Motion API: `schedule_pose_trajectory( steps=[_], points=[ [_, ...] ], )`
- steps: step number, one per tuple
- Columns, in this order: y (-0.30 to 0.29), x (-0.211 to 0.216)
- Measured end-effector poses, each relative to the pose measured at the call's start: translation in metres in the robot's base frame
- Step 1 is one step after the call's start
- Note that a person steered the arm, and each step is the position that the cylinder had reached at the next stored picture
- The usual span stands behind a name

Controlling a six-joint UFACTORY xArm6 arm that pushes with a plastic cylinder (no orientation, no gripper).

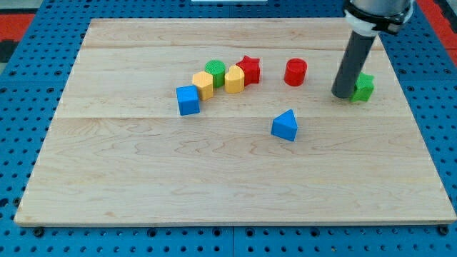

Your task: Place the blue triangle towards the bottom left of the green star

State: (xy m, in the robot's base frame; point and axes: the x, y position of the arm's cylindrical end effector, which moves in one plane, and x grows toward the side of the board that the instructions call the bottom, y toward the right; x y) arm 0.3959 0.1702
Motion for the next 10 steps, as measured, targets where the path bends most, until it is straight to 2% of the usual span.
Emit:
schedule_pose_trajectory(
  steps=[1,3,4,5,6,7,8,9,10],
  points=[
    [-0.051,0.009],
    [-0.108,0.057],
    [-0.105,0.111],
    [-0.105,0.115],
    [-0.076,0.099],
    [-0.034,0.039],
    [-0.017,0.008],
    [-0.017,0.010],
    [-0.021,0.054]
  ],
)
